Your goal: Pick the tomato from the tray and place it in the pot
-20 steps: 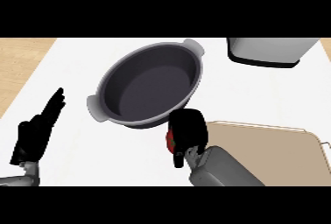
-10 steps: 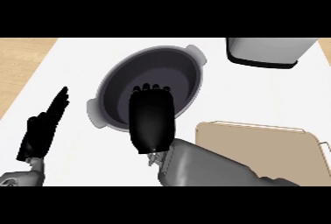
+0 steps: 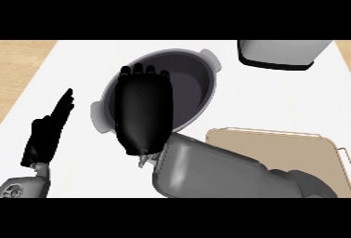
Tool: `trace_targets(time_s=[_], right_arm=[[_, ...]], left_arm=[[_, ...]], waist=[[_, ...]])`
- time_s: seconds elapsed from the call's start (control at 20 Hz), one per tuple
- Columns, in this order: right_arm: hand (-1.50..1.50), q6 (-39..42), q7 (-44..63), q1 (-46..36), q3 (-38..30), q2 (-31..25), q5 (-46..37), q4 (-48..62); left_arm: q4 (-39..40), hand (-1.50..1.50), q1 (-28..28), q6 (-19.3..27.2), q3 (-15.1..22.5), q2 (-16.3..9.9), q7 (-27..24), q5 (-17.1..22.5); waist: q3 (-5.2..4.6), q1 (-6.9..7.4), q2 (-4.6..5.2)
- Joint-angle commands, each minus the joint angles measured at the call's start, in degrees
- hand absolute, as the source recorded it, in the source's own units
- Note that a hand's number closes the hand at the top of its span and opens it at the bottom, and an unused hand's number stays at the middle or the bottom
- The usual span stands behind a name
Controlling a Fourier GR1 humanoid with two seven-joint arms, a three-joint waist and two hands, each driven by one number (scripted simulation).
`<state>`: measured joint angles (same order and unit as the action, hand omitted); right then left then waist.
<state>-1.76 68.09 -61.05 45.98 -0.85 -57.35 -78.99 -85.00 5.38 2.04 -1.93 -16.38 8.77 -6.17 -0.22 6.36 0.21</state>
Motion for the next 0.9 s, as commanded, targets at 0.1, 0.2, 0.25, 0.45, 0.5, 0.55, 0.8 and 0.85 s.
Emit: trace_targets(time_s=[0.1, 0.2, 0.25, 0.45, 0.5, 0.55, 0.8, 0.85], right_arm=[[1.50, -9.74, 10.39, -6.39, -3.16, 0.81, 1.65, 6.72], [1.50, -12.52, 8.96, -7.52, -4.01, 0.81, 1.58, 10.09], [1.50, -12.88, 9.62, -8.31, -3.21, 0.81, 2.18, 10.47], [1.50, -16.68, 4.30, -9.60, -6.22, 0.82, 3.78, 17.39], [1.50, -17.74, 3.60, -9.10, -5.44, 0.82, 3.84, 18.61], [1.50, -18.20, 1.91, -10.47, -6.50, 0.82, 4.52, 21.49], [1.50, -24.45, -5.89, -10.97, -7.55, 0.83, 9.30, 31.46], [1.50, -24.48, -6.78, -12.09, -7.98, 0.83, 10.58, 33.49]], left_arm=[[-0.26, 0.00, 0.28, 0.97, -0.35, -0.05, 0.26, -0.82], [-0.93, 0.00, -0.92, -1.12, -0.73, -1.05, -0.06, 0.58], [-0.13, 0.00, -0.88, -0.63, -0.47, -0.49, -0.39, 0.15], [-0.16, 0.00, -0.67, -1.22, -2.82, -1.62, -1.02, 1.72], [0.21, 0.00, -1.31, -0.17, -2.19, -0.98, -1.47, 0.44], [-0.49, 0.00, 0.27, -0.90, -2.43, -1.53, 0.09, 1.04], [-2.52, 0.00, -1.78, 0.00, -1.12, -0.27, 0.17, -0.17], [-0.39, 0.00, -1.12, -0.48, -1.68, -0.21, -1.87, 0.42]], waist=[[0.05, -0.55, 0.30], [0.06, -0.05, 0.41], [0.04, -0.44, 0.39], [0.07, -1.53, 0.53], [0.09, -2.14, 0.46], [0.10, -2.07, 0.54], [0.11, -1.26, 0.87], [0.06, -1.23, 1.03]])
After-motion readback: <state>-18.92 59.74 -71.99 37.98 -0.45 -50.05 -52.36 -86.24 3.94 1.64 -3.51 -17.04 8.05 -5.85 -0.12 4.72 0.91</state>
